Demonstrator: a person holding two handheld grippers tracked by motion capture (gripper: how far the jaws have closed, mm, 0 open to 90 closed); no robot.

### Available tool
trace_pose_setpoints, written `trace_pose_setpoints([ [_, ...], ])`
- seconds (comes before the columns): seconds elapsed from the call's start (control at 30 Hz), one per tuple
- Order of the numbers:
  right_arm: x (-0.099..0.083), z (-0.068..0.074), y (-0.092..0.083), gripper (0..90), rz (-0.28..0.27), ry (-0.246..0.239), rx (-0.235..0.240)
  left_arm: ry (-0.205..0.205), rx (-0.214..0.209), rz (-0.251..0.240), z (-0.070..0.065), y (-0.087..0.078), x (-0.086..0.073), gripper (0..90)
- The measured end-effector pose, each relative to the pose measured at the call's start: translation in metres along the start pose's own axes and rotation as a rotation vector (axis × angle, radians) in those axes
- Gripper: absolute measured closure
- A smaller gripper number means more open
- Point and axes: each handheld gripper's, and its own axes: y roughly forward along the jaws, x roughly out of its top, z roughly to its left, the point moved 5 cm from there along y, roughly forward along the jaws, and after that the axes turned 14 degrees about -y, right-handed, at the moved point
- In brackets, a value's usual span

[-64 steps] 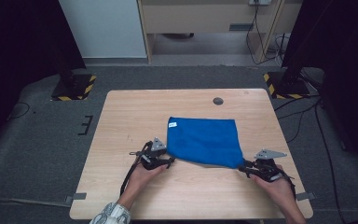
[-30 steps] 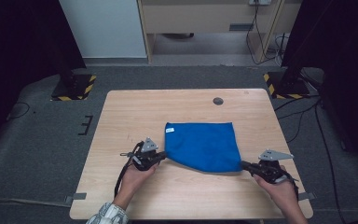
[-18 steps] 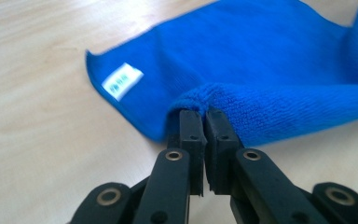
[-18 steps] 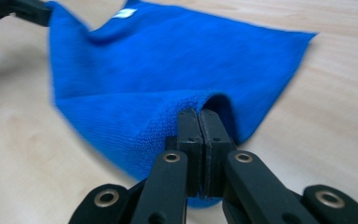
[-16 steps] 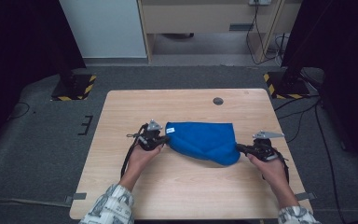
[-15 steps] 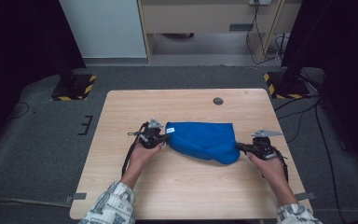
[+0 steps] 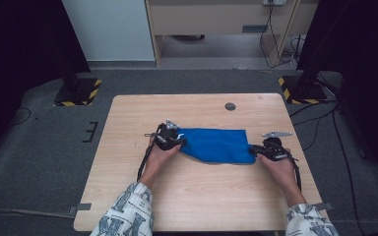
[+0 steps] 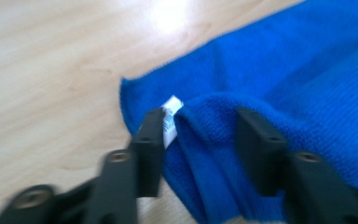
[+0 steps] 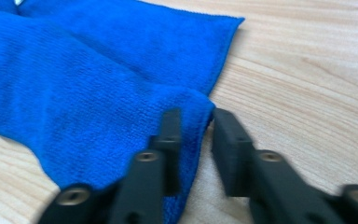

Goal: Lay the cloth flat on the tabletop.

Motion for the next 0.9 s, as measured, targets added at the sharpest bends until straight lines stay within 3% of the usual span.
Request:
trace_pose_setpoints([
  [0.2,0.0,0.004,-0.017,43.7,-0.05,0.004,-0.031,-0.014,-0.009,-0.077,0.003,-0.024,0.004,43.4],
  [0.23,-0.004,0.006,-0.024,38.4,-0.054,0.011,-0.032,-0.02,-0.02,-0.091,0.003,-0.035,0.0,43.1],
  [0.27,-0.004,0.006,-0.024,38.4,-0.054,0.011,-0.032,-0.02,-0.02,-0.091,0.003,-0.035,0.0,43.3],
  [0.3,-0.009,0.009,-0.032,35.9,-0.083,0.032,-0.027,-0.025,-0.026,-0.104,0.004,-0.044,-0.009,43.4],
  [0.5,-0.026,0.014,-0.037,44.5,-0.076,0.022,-0.016,-0.044,-0.044,-0.115,0.01,-0.055,-0.034,42.3],
  [0.57,-0.028,0.015,-0.035,43.2,-0.075,0.02,-0.017,-0.048,-0.062,-0.094,0.014,-0.057,-0.041,38.9],
  [0.8,-0.03,0.021,-0.024,40.0,-0.039,-0.018,-0.009,-0.017,-0.067,-0.108,0.012,-0.059,-0.042,29.0],
  [0.83,-0.029,0.026,-0.019,41.6,-0.033,-0.049,-0.007,-0.013,-0.057,-0.103,0.01,-0.058,-0.042,23.3],
  [0.87,-0.029,0.026,-0.019,41.6,-0.033,-0.049,-0.007,-0.013,-0.057,-0.103,0.01,-0.058,-0.042,22.1],
  [0.9,-0.027,0.031,-0.016,47.2,-0.03,-0.066,-0.006,-0.015,-0.077,-0.101,0.007,-0.058,-0.042,20.5],
])
